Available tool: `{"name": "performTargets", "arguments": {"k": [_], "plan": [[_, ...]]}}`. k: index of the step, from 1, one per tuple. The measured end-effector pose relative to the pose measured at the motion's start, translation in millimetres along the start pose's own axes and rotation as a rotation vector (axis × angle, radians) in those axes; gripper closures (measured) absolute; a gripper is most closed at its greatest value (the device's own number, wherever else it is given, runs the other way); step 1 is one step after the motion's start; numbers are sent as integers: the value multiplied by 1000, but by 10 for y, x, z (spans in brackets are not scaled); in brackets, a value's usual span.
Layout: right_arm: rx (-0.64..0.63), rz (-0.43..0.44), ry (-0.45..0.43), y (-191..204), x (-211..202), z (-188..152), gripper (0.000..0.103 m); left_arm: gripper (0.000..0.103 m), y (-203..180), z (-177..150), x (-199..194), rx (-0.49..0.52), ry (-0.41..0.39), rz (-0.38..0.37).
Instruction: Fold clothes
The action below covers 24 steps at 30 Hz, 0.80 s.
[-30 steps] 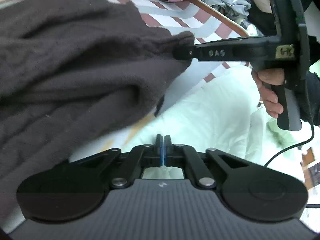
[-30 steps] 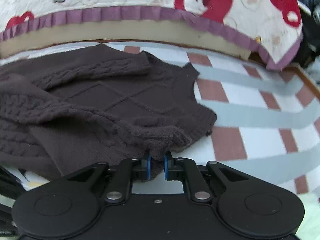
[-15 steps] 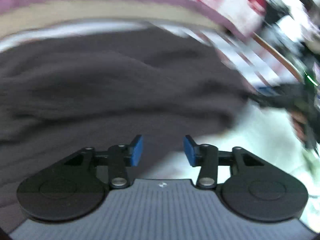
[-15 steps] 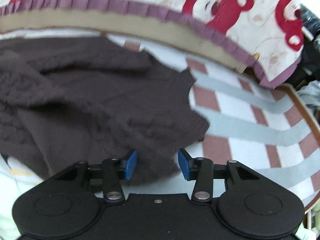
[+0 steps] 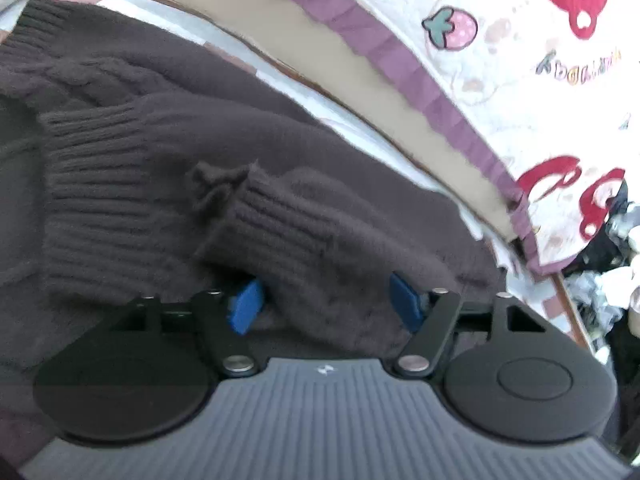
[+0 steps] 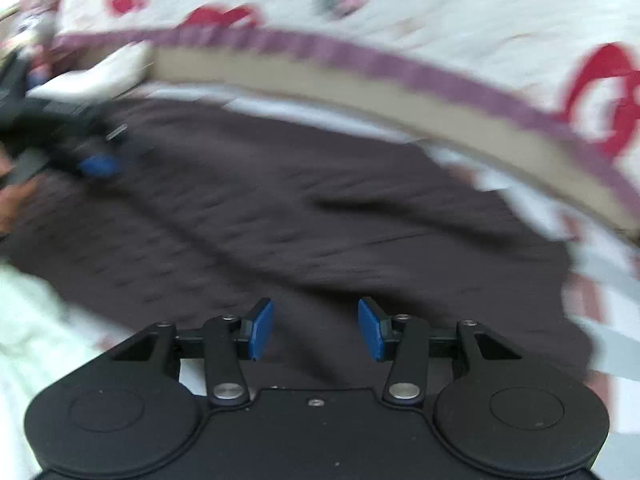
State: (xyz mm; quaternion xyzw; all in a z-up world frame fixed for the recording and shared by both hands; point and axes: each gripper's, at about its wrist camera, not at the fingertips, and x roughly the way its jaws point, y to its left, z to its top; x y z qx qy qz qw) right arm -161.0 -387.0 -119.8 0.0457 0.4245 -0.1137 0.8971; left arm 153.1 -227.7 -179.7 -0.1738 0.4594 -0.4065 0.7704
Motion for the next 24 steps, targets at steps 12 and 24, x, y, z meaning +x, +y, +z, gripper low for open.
{"name": "performTargets", "arguments": {"k": [12, 24], "plan": [[22, -55, -76, -114, 527, 333, 50, 94, -465, 279, -10, 231, -164, 3], [139, -31, -69, -337, 779, 769, 50, 79, -428, 123, -57, 308, -169, 25]]}}
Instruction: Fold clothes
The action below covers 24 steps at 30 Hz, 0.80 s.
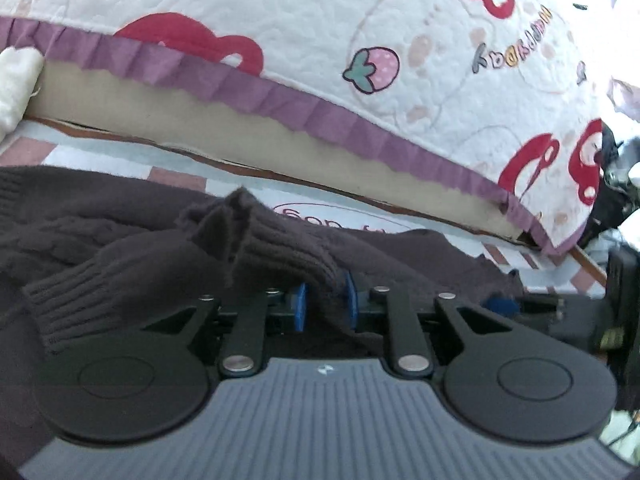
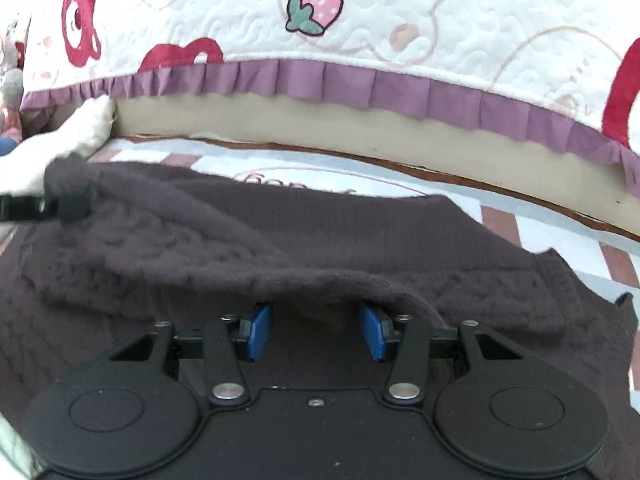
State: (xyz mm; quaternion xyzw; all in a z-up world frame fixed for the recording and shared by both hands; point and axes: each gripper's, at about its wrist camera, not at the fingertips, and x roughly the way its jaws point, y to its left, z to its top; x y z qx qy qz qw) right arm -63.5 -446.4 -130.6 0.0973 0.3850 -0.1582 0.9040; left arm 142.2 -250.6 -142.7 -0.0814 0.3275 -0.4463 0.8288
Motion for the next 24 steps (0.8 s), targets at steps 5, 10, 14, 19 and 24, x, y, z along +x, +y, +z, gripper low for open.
{"name": "performTargets", "arguments": {"k": [5, 10, 14, 19, 24], "plan": [[28, 3, 23, -21, 131, 188, 50, 70, 12, 171, 142, 6, -31, -11], [170, 13, 18, -112, 246, 267, 49, 57, -36, 415, 438, 66, -26, 126], [253, 16, 13, -209, 345, 269, 48, 47, 81, 314, 364, 43, 5, 190], [100, 67, 8, 109, 345, 300, 47, 47, 381, 202, 105, -36, 117, 372], [-111, 135, 0, 572, 307, 337, 43, 43, 652, 75, -384, -139, 113, 504]]}}
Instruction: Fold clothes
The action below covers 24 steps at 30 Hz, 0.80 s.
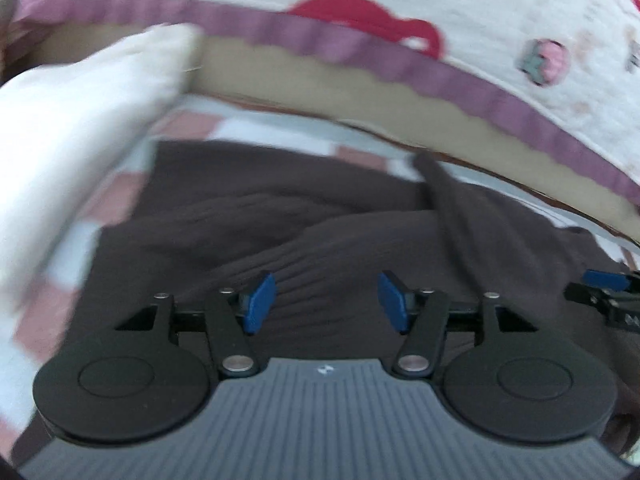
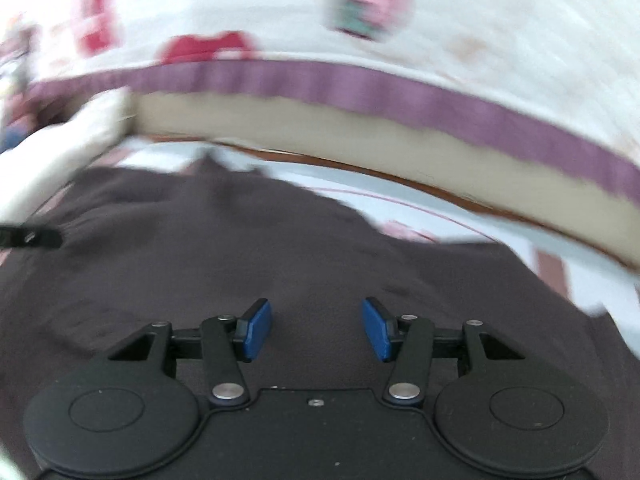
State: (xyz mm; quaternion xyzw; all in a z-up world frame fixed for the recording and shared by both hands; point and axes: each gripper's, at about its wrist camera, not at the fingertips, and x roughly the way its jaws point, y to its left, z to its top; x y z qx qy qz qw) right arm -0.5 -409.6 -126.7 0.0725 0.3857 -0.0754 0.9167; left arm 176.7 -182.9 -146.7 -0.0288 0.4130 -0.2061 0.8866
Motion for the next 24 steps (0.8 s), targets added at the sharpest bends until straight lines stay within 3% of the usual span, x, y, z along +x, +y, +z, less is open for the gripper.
{"name": "performTargets", "arguments": {"k": [3, 4, 6, 8, 11, 12, 13, 14, 15, 20, 22, 24], "plan": [[-125, 43, 15, 290, 54, 52, 37, 42, 300, -100, -69, -102, 41, 25], [-166, 44, 30, 398, 131, 65, 37, 42, 391, -135, -75, -148, 61, -13], [-249, 27, 49, 604, 298, 88, 37, 42, 549, -241, -67, -292, 108, -204], [-246, -22, 28, 706, 456, 105, 36, 37, 592, -341, -21, -380, 139, -298], [-209, -77, -6, 793, 636, 128, 34, 36, 528, -305, 42, -311, 97, -260], [-192, -58, -6, 781, 629, 134, 44, 37, 524, -284, 64, -300, 99, -281], [-176, -40, -7, 769, 621, 140, 63, 52, 521, -263, 85, -289, 101, -302], [-159, -22, -7, 758, 614, 146, 76, 95, 517, -242, 106, -279, 103, -322], [-130, 4, -18, 738, 524, 157, 87, 95, 513, -221, 128, -268, 106, -343], [-10, 152, -88, 679, -139, 167, 89, 95, 420, -161, -595, -232, 24, -440], [-68, 226, -30, 766, -239, 71, 89, 95, 424, -305, -646, -242, 77, -403], [-143, 277, 47, 882, -261, -57, 88, 92, 432, -472, -531, -235, 183, -267]]}}
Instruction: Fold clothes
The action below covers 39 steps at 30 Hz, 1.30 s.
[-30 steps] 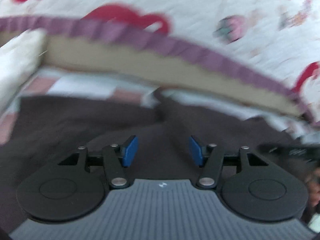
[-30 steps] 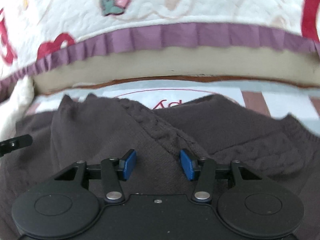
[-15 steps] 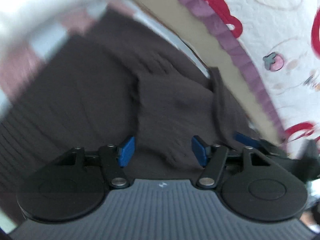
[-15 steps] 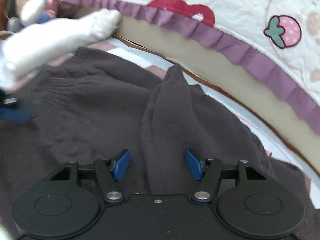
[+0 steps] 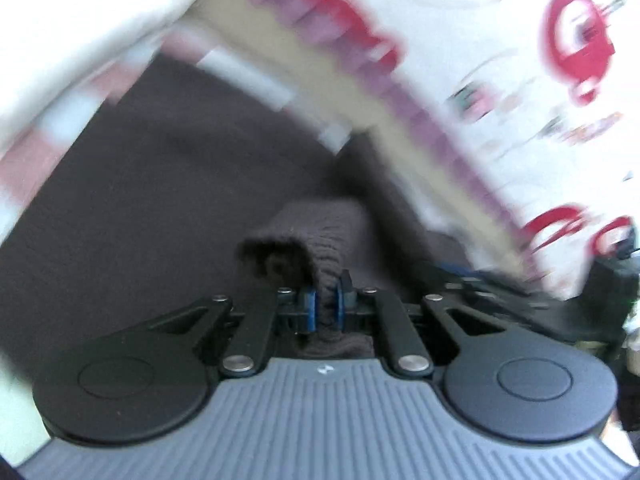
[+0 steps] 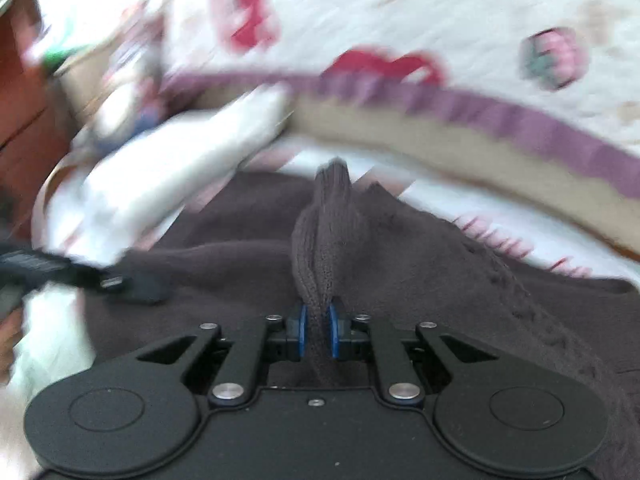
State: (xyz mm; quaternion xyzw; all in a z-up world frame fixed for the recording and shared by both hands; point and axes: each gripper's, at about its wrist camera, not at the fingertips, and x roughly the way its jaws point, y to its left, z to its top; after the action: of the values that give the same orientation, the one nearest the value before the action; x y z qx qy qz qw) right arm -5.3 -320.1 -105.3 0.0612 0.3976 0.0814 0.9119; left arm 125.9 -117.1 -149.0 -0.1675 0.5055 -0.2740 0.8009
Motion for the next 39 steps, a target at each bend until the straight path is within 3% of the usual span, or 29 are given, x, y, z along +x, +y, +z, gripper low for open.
{"name": "performTargets", "arguments": {"k": [2, 4, 8, 11, 14, 18, 20, 22, 24, 27, 30, 33, 34, 35, 39], "plan": [[-39, 0, 54, 86, 73, -110, 83, 87, 59, -75, 139, 25, 65, 138], [1, 3, 28, 40, 33, -146, 79, 86, 56, -42, 150, 51, 62, 163], [81, 8, -24, -51, -48, -217, 70, 64, -45, 53, -32, 114, -49, 239], [141, 12, -63, -120, -109, -271, 55, 62, -67, 60, -208, 163, -156, 276], [215, -19, -94, -242, -200, -352, 50, 51, -66, 112, -247, 109, -205, 183], [316, -246, -54, -607, -525, -651, 50, 49, -57, 147, -137, 21, -191, 42], [183, -288, 10, -509, -636, -823, 48, 49, -97, 195, 43, -5, -149, -27], [19, -327, 78, -350, -699, -1014, 39, 46, -140, 248, 233, -31, -103, -99], [-15, -350, 106, -326, -635, -1149, 38, 43, -183, 300, 423, -57, -58, -170], [-18, -377, 135, -351, -519, -1322, 39, 37, -263, 338, 677, -44, -15, -133], [-36, -394, 152, -368, -479, -1406, 34, 37, -390, 380, 857, 11, -27, -85], [-87, -406, 163, -364, -505, -1436, 30, 40, -490, 460, 900, 70, -122, -124], [-111, -411, 168, -359, -515, -1451, 30, 56, -519, 505, 931, 105, -131, -132], [-116, -417, 170, -388, -534, -1466, 30, 88, -556, 550, 955, 148, -133, -129], [-74, -475, 171, -518, -666, -1513, 30, 90, -706, 688, 915, 275, -215, -134]]}}
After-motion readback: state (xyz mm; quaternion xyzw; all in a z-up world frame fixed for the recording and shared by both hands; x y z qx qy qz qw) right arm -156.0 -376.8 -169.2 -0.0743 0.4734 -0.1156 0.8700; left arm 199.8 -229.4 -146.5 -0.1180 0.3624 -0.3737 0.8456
